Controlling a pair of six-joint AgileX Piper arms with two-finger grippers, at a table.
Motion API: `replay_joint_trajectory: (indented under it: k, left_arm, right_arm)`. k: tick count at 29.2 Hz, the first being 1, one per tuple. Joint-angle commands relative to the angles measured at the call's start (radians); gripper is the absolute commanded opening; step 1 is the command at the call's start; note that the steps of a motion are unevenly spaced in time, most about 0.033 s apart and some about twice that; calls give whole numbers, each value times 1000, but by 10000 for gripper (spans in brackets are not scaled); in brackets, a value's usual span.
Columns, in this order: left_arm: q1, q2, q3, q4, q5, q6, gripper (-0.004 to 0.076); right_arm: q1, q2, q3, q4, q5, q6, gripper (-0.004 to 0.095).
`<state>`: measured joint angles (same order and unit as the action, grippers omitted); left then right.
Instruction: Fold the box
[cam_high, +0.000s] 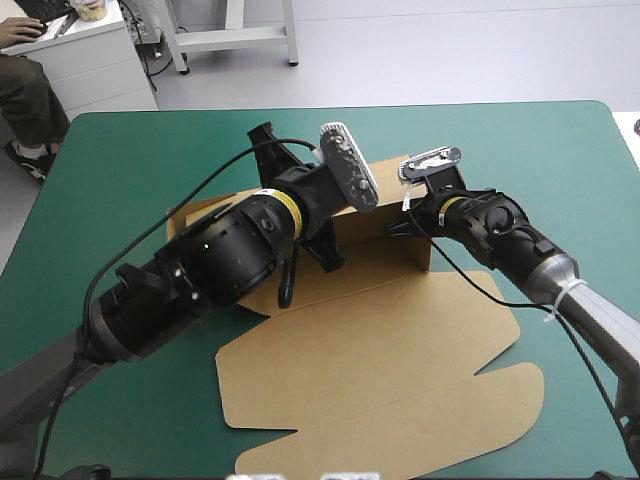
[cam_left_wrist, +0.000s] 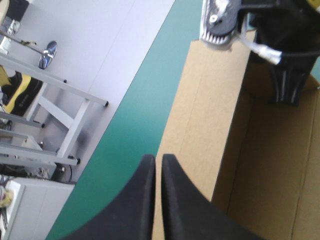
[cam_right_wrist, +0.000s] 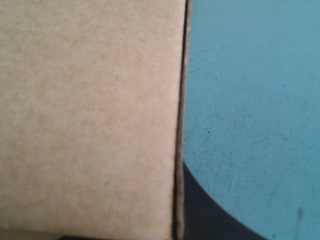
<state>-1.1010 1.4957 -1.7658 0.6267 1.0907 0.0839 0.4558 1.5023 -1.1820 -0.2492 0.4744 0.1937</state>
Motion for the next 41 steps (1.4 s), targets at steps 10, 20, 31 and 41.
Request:
replay_joint_trajectory:
  k: [10, 20, 31, 41]
  left_arm:
    - [494, -48, -42, -333, 12, 54, 15]
    - [671, -180, -39, -343, 12, 23, 14]
    - [685, -463, 278, -339, -19, -55, 14]
    - [685, -702, 653, -343, -175, -84, 14]
  right_arm:
    - [-10, -33, -28, -32, -6, 25, -15]
    - [-10, -33, -28, -32, -4, 28, -15]
    - [-10, -60, -28, -36, -1, 28, -15]
    - [-10, -155, -81, -23, 293, -78, -20]
